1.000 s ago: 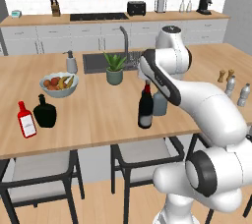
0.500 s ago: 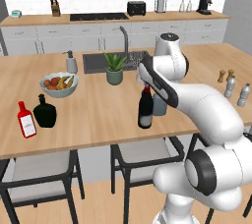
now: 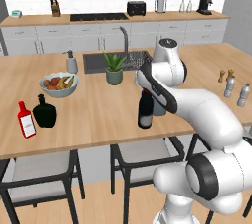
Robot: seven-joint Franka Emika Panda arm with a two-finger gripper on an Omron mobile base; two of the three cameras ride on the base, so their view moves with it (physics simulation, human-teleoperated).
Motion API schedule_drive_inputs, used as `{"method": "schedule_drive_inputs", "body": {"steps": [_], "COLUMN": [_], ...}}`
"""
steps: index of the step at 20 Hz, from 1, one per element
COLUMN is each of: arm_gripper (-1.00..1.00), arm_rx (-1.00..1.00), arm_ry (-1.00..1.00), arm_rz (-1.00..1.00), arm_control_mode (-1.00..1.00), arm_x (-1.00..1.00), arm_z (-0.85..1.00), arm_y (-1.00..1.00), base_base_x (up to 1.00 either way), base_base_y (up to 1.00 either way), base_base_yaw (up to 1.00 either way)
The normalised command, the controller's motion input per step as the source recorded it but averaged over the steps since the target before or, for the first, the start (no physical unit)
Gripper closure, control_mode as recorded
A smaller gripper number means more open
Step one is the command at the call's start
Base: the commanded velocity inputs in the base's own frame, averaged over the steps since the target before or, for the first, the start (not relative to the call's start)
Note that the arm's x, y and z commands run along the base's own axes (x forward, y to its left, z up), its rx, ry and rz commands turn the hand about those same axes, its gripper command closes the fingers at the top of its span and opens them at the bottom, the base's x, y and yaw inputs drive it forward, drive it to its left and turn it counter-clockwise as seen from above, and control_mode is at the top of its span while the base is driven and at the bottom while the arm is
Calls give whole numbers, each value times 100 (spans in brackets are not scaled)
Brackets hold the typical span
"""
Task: Move the plastic bottles in the middle to the plastics group, and the glass bottles in the middle to the glass group.
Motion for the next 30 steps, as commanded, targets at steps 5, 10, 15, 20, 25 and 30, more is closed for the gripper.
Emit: {"method": "schedule_drive_inputs", "body": {"steps": [5, 10, 15, 20, 25, 30], "arm_gripper": [-100, -100, -100, -100, -100, -100], "arm_rx": [0, -2, -3, -7, -2, 0], "arm_ry": [0, 1, 4, 0, 0, 0], "arm_rz": [10, 12, 9, 1, 1, 1], "arm_control_mode": [-100, -100, -100, -100, -100, -100], "arm_x": [17, 8, 1, 16, 15, 18], "arm_z": [-4, -16, -2, -2, -7, -19], "arm_y": [0, 0, 0, 0, 0, 0], "base_base_x": [0, 0, 0, 0, 0, 0], "base_base_y": [0, 0, 0, 0, 0, 0], "base_base_yaw": [0, 0, 0, 0, 0, 0]}}
